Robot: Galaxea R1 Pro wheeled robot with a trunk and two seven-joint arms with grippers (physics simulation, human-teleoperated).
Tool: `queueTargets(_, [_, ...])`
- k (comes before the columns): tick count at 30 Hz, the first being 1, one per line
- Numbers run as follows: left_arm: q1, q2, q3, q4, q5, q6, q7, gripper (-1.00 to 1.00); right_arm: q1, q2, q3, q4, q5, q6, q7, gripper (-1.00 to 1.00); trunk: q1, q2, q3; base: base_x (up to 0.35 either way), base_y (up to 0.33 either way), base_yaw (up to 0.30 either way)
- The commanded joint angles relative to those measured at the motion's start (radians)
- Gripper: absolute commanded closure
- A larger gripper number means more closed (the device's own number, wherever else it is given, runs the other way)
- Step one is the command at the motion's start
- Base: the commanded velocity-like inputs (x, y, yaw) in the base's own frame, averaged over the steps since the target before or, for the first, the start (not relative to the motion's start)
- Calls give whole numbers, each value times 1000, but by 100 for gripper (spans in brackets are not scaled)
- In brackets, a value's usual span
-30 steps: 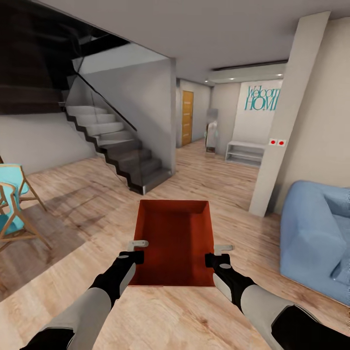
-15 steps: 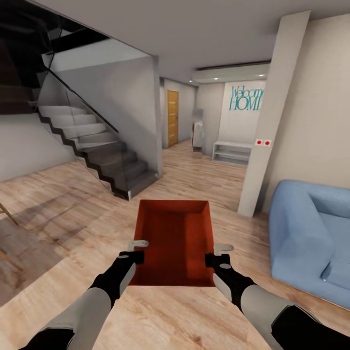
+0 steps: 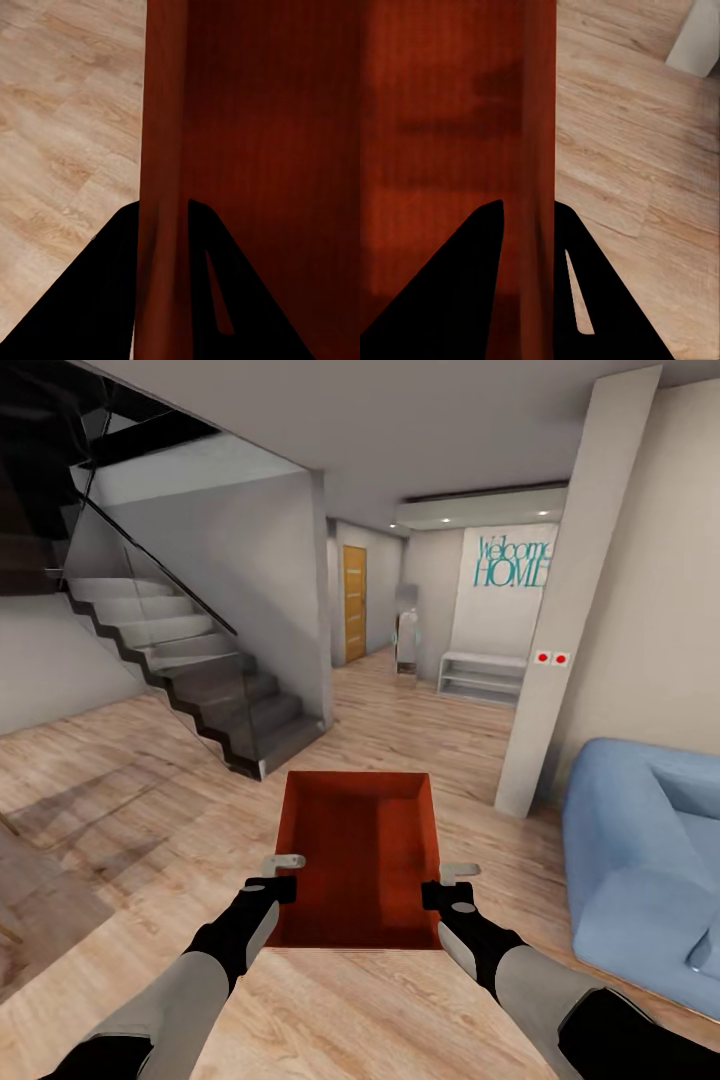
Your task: Move the two storage containers from the living room to the garage. In the garage, place one container on the floor and stack the other container on top of it (either order is fine).
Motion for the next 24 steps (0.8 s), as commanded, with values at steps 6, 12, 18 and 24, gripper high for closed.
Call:
queueTargets(6, [0, 0, -6, 16, -1, 6, 6, 100, -2, 0, 1, -7, 4, -28, 1, 100, 1, -2, -2, 322, 0, 0])
queueTargets(12, [0, 0, -5, 16, 0, 6, 6, 100, -2, 0, 1, -7, 4, -28, 1, 100, 1, -2, -2, 322, 0, 0])
queueTargets(18, [0, 0, -5, 16, 0, 5, 7, 100, -2, -1, 1, -7, 4, -28, 1, 100, 1, -2, -2, 322, 0, 0])
queueTargets(24, [0, 0, -5, 16, -1, 5, 7, 100, -2, -1, 1, -7, 4, -28, 1, 100, 1, -2, -2, 322, 0, 0])
